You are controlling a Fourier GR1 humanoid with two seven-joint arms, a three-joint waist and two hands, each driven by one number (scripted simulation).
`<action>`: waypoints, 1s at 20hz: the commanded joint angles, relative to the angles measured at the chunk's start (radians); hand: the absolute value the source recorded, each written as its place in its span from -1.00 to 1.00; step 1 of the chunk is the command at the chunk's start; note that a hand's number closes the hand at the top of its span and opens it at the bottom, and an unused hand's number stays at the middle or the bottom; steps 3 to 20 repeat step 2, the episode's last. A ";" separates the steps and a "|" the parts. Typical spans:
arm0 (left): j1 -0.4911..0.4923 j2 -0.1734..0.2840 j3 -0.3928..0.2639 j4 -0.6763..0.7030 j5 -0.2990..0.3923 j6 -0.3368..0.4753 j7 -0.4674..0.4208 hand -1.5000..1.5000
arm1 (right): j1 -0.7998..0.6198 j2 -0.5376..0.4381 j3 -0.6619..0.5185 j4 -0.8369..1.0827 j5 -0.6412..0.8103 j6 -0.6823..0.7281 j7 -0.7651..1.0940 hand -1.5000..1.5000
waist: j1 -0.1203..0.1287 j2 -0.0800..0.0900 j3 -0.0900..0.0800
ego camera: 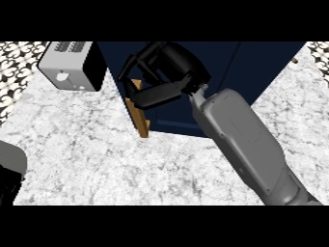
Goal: Pick up the bottled water, place it into the cabinet and close the cabinet
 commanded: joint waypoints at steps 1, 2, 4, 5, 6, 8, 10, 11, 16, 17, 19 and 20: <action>-0.026 0.009 0.004 -0.029 0.011 0.026 0.045 1.00 | -0.038 -0.094 -0.129 0.156 0.014 -0.073 0.016 1.00 | -0.027 0.049 0.017; -0.018 0.009 0.006 -0.022 0.024 0.006 0.039 1.00 | -0.024 -0.089 -0.120 0.178 0.031 -0.078 -0.013 1.00 | -0.018 0.053 0.016; -0.018 0.009 0.006 -0.022 0.024 0.006 0.039 1.00 | -0.024 -0.089 -0.120 0.178 0.031 -0.078 -0.013 1.00 | -0.018 0.053 0.016; -0.018 0.009 0.006 -0.022 0.024 0.006 0.039 1.00 | -0.024 -0.089 -0.120 0.178 0.031 -0.078 -0.013 1.00 | -0.018 0.053 0.016; -0.018 0.009 0.006 -0.022 0.024 0.006 0.039 1.00 | -0.024 -0.089 -0.120 0.178 0.031 -0.078 -0.013 1.00 | -0.018 0.053 0.016; -0.018 0.009 0.006 -0.022 0.024 0.006 0.039 1.00 | -0.024 -0.089 -0.120 0.178 0.031 -0.078 -0.013 1.00 | -0.018 0.053 0.016; -0.018 0.009 0.006 -0.022 0.024 0.006 0.039 1.00 | -0.024 -0.089 -0.120 0.178 0.031 -0.078 -0.013 1.00 | -0.018 0.053 0.016; -0.018 0.009 0.006 -0.022 0.024 0.006 0.039 1.00 | -0.024 -0.089 -0.120 0.178 0.031 -0.078 -0.013 1.00 | -0.018 0.053 0.016; -0.018 0.009 0.006 -0.022 0.024 0.006 0.039 1.00 | -0.024 -0.089 -0.120 0.178 0.031 -0.078 -0.013 1.00 | -0.018 0.053 0.016; -0.018 0.009 0.006 -0.022 0.024 0.006 0.039 1.00 | -0.024 -0.089 -0.120 0.178 0.031 -0.078 -0.013 1.00 | -0.018 0.053 0.016; -0.018 0.009 0.006 -0.022 0.024 0.006 0.039 1.00 | -0.024 -0.089 -0.120 0.178 0.031 -0.078 -0.013 1.00 | -0.018 0.053 0.016; -0.018 0.009 0.006 -0.022 0.024 0.006 0.039 1.00 | -0.024 -0.089 -0.120 0.178 0.031 -0.078 -0.013 1.00 | -0.018 0.053 0.016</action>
